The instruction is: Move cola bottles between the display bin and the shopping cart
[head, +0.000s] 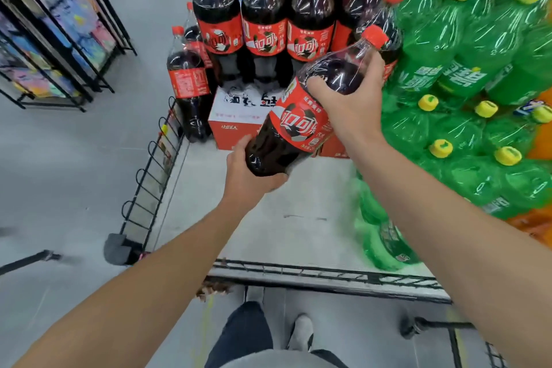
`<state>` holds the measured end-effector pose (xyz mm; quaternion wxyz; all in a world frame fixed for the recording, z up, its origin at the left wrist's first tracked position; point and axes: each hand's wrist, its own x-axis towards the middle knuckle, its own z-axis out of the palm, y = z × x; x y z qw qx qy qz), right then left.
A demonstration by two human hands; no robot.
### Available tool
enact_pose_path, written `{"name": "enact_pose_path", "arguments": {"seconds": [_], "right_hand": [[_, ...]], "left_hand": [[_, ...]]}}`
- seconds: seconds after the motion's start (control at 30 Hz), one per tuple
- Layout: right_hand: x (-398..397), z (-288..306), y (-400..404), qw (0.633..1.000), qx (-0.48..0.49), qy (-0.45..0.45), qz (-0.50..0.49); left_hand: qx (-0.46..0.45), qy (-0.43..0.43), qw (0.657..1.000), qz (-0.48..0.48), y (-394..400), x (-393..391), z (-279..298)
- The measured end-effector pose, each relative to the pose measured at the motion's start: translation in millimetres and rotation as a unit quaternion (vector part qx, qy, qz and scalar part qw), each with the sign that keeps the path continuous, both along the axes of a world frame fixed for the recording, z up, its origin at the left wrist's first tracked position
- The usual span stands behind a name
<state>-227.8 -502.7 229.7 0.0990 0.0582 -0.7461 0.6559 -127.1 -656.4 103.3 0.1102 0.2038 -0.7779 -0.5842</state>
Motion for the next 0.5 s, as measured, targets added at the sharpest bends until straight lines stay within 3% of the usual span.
{"name": "enact_pose_path", "arguments": {"seconds": [0.5], "right_hand": [[-122, -17, -70, 0.989, 0.127, 0.054, -0.048]], "left_hand": [[0.074, -0.062, 0.992, -0.083, -50, -169, -56]]}}
